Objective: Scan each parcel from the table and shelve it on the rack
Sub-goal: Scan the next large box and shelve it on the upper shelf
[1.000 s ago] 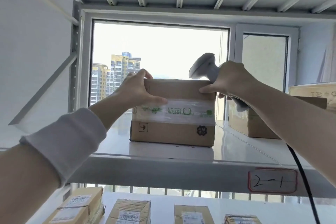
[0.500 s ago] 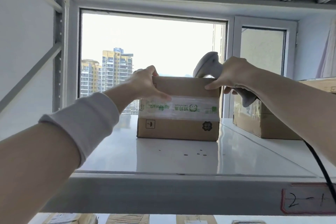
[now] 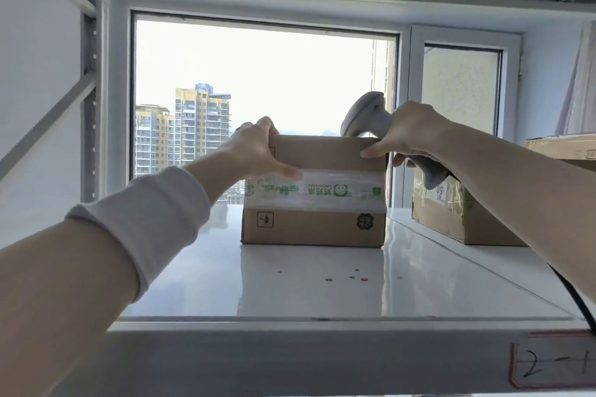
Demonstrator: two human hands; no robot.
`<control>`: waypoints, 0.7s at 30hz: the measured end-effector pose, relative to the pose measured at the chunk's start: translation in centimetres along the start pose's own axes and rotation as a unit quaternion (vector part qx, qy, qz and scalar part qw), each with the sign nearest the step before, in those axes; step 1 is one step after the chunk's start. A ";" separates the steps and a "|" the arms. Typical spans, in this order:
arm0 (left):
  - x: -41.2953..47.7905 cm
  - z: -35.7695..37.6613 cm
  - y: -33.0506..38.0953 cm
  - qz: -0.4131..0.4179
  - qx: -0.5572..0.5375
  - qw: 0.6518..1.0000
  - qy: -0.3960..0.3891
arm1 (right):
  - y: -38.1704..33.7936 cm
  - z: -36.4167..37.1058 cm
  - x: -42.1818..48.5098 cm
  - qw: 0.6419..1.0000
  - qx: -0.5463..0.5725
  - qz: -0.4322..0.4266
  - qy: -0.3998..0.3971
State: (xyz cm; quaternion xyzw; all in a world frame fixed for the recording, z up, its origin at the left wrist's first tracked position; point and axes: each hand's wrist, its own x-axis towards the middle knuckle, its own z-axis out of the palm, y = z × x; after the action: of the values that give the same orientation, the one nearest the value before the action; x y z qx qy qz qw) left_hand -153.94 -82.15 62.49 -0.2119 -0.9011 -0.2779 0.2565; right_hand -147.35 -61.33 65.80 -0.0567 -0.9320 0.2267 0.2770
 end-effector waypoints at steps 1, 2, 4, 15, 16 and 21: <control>-0.1 0.1 0.0 0.001 0.000 1.000 0.008 | 0.0 0.0 -0.1 1.000 0.002 0.000 0.002; -0.3 0.3 0.0 0.000 0.000 1.000 0.016 | 0.0 0.0 -0.2 1.000 0.004 0.002 0.005; -0.8 0.5 0.1 -0.022 0.007 1.000 0.020 | 0.1 -0.1 -0.6 1.000 0.015 0.008 0.020; -6.1 2.1 11.4 0.041 -0.227 0.942 0.242 | 5.1 -6.4 -9.8 0.974 0.178 0.075 0.118; -7.0 3.2 13.6 0.061 -0.252 0.937 0.235 | 6.2 -7.5 -11.4 0.972 0.184 0.078 0.125; -12.7 11.0 26.0 0.066 -0.378 0.910 0.159 | 14.2 -13.7 -20.4 0.959 0.196 0.129 0.158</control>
State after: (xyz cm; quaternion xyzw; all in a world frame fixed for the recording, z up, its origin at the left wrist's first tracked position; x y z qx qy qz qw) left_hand -134.18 -58.82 57.48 -0.3051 -0.6599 -0.6099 0.3155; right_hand -123.05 -48.07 59.58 -0.1564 -0.7985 0.4272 0.3943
